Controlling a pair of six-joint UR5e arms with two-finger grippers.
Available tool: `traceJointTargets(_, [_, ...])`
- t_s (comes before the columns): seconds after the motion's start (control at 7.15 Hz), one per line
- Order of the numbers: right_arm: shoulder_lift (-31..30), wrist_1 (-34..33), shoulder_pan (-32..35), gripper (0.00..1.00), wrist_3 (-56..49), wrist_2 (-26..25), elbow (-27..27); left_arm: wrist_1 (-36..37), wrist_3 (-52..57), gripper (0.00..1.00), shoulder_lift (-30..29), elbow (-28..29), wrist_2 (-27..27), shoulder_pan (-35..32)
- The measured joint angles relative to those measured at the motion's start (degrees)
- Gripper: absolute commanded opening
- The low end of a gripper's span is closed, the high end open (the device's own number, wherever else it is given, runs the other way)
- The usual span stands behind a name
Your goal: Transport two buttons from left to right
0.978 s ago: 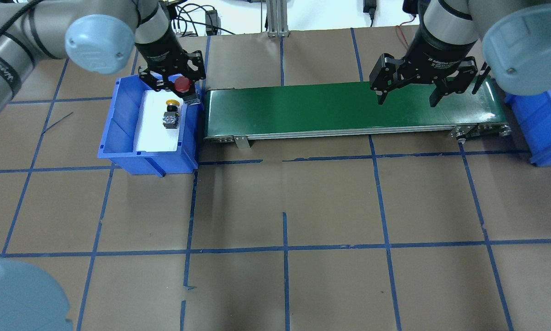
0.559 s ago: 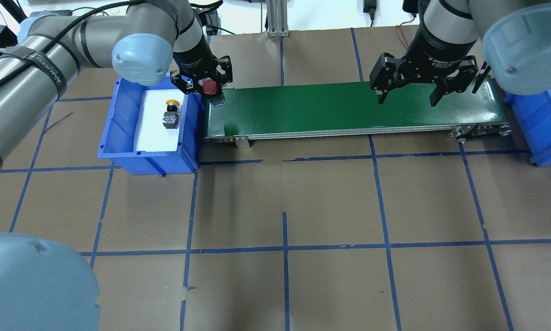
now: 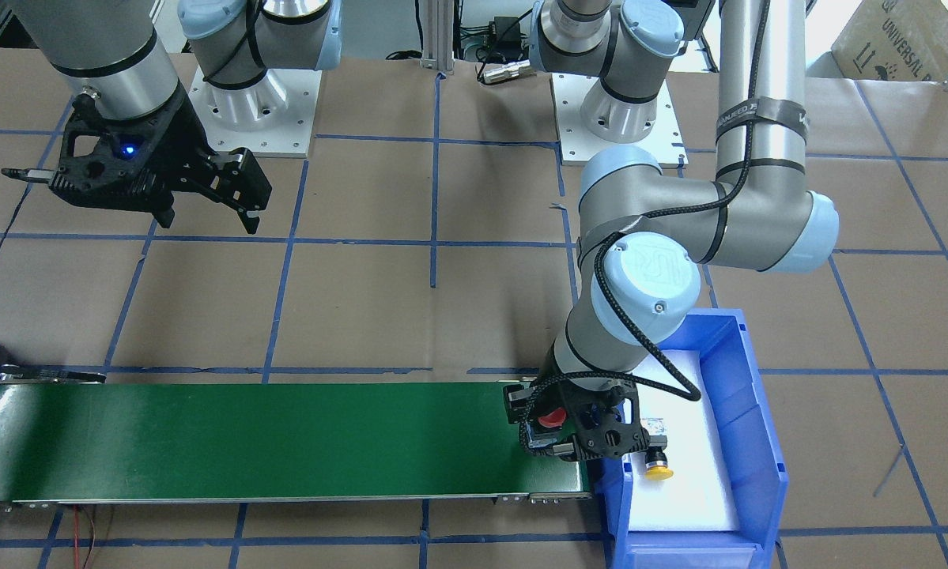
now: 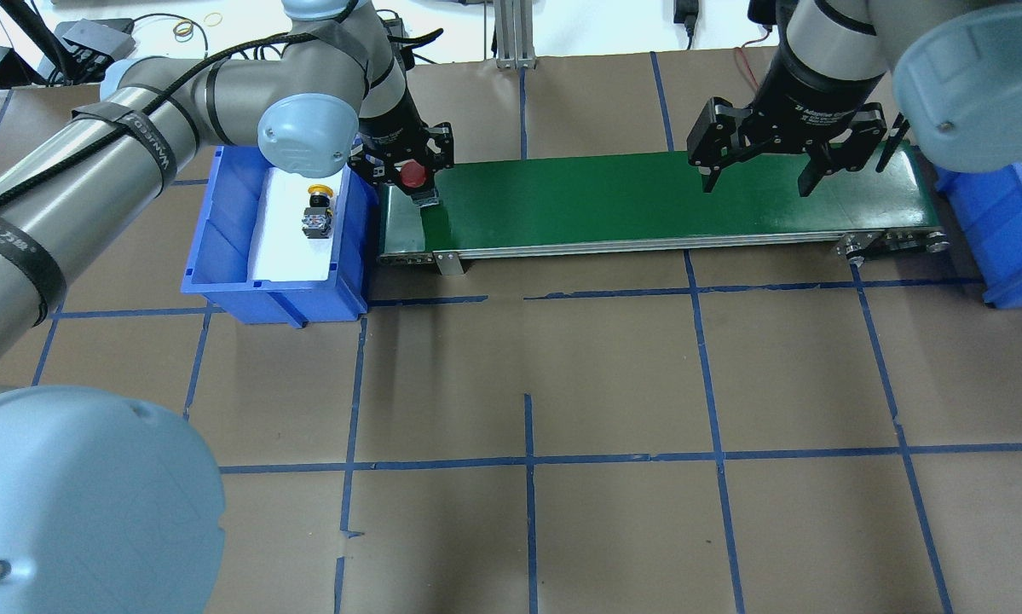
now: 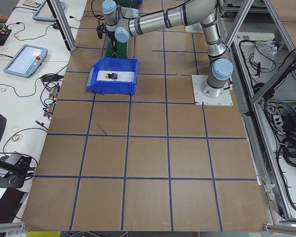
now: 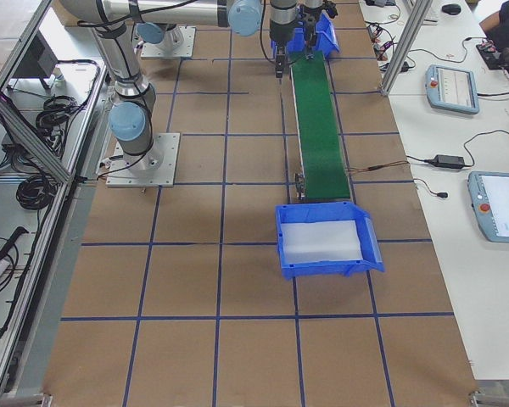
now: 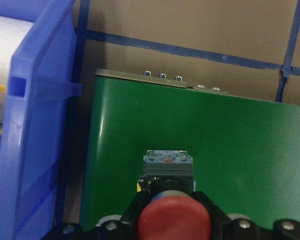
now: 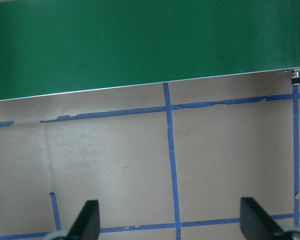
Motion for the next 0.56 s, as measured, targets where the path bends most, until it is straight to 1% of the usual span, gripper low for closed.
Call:
traceJointTargets(0.28, [1.3, -0.5, 0.3, 1.0, -0.2, 0.0, 0.1, 0.7, 0.0, 1.0, 0.2, -0.8, -0.1, -0.1])
traceJointTargets(0.56, [2.8, -1.2, 0.2, 1.0, -0.3, 0.1, 0.5, 0.9, -0.3, 1.0, 1.1, -0.4, -0.9, -0.1])
